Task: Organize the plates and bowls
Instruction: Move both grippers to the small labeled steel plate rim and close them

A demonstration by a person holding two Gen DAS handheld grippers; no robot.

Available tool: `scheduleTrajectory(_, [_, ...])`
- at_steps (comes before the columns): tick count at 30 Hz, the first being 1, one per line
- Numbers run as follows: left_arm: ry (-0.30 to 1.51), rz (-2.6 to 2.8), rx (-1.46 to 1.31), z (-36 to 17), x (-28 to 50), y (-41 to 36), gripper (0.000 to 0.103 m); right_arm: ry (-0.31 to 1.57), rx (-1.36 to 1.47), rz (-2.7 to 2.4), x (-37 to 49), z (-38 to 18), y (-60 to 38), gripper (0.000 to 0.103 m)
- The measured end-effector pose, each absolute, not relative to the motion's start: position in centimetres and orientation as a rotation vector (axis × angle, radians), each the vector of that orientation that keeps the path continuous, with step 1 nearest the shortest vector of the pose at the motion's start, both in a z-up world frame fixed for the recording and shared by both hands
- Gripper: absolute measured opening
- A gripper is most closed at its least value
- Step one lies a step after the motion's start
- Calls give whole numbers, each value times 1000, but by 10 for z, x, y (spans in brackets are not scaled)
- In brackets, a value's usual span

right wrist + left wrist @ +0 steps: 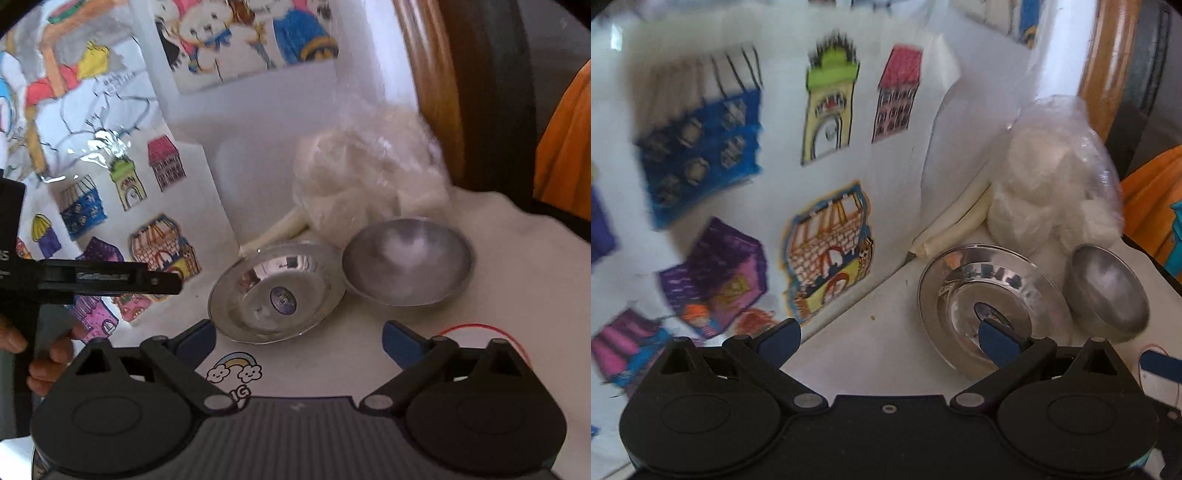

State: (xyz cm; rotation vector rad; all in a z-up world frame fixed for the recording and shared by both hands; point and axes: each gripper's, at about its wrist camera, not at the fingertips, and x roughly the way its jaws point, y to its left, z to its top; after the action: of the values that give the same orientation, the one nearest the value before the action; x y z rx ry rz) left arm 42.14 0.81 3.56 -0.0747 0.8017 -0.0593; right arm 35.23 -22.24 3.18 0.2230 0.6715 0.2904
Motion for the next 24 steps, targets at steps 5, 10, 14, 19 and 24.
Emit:
scheduleTrajectory(5, [833,-64,-132,18,442,12,102,722,222,302,375,21,-218,91])
scheduleTrajectory(10, [841,-79,-121,10,451,6,96,757,224,309,389,14,-212,86])
scheduleTrajectory(14, [850,-92,-120,6,458,3,87,781,218,302,396,8,-207,83])
scheduleTrajectory(19, [860,-118,-140,1,464,-2,68,800,184,260,406,3,-198,73])
scheduleTrajectory(24, [875,-134,-126,-4,468,-10,52,818,173,248,411,-3,-192,63])
